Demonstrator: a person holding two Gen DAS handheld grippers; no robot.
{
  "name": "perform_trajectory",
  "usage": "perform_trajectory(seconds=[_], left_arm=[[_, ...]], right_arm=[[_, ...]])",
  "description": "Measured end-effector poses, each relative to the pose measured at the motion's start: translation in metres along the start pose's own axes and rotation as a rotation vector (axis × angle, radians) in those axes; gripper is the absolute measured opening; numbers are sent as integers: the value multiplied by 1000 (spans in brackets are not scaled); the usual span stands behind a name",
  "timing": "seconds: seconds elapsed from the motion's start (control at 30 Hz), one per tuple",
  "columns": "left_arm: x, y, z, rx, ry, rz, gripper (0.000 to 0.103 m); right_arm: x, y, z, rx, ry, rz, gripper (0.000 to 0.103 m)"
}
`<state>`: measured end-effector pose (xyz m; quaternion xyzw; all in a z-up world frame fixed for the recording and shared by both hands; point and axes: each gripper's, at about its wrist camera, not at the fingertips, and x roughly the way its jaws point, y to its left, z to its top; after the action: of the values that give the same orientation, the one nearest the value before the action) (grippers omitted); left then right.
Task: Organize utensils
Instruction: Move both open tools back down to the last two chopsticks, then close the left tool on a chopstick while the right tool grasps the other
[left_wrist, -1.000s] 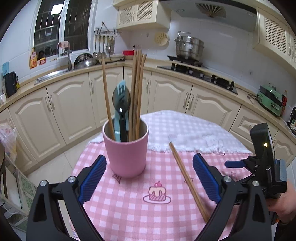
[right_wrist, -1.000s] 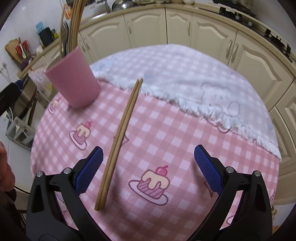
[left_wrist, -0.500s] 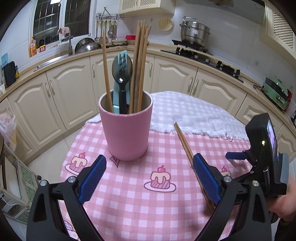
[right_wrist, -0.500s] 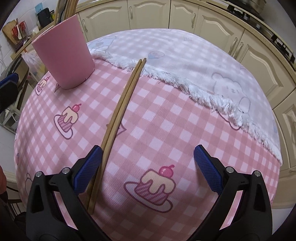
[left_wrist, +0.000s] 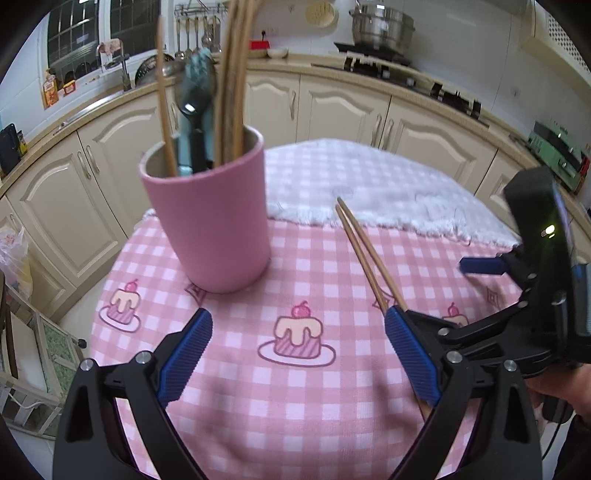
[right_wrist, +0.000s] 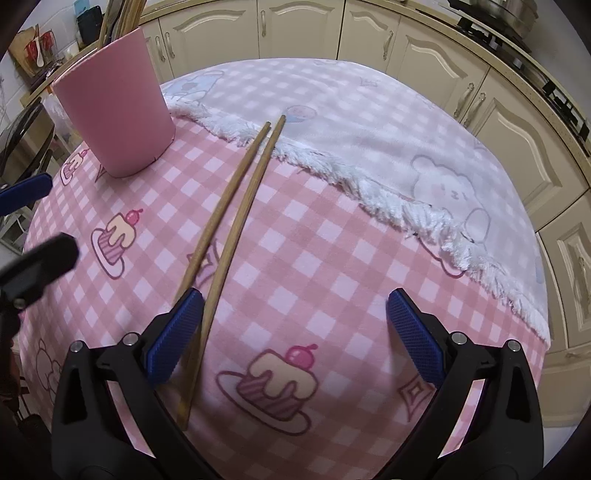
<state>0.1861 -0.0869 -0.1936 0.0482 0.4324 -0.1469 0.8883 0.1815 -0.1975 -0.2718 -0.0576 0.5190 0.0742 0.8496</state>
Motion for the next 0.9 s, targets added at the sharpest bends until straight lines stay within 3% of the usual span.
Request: perform_trajectory(seconds=[0.3, 0.57, 0.73, 0.9], left_arm=[[22, -14, 1, -9, 56, 0, 93], [40, -37, 5, 54, 90, -7, 93], [63, -47, 8, 84, 143, 7, 92], [74, -51, 19, 125, 160, -2, 73]], right_arm=[[4, -8, -5, -7, -5, 18, 97], [-5, -57, -28, 43, -14, 5, 97], [-5, -61, -25, 5, -6, 12, 97], [2, -46, -6, -94, -6, 32, 91]])
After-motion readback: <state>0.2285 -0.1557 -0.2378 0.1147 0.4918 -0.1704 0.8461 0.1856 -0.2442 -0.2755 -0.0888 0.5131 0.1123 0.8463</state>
